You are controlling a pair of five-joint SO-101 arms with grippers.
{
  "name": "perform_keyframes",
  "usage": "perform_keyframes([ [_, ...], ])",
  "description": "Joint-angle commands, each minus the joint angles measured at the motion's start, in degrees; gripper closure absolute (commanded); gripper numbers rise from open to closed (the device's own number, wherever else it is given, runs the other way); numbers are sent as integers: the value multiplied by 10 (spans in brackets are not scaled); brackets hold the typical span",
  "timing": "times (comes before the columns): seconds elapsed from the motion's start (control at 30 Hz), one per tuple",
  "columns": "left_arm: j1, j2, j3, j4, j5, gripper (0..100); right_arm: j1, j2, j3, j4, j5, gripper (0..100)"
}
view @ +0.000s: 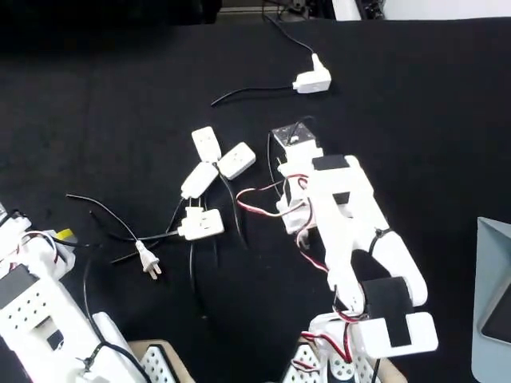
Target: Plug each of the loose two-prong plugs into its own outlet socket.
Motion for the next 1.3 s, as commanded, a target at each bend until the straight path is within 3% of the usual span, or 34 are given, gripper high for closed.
perform_keyframes([
  [0.0,7,-3,-5,-11,2,711,9,3,-28,4,4,948],
  [0.93,7,-3,-5,-10,2,711,8,41,-7,4,27,986],
  [1.13,15,-7,-11,-8,2,711,8,-63,-27,80,28,986],
  [1.27,74,-7,-26,-5,4,711,8,-196,-39,126,28,986],
])
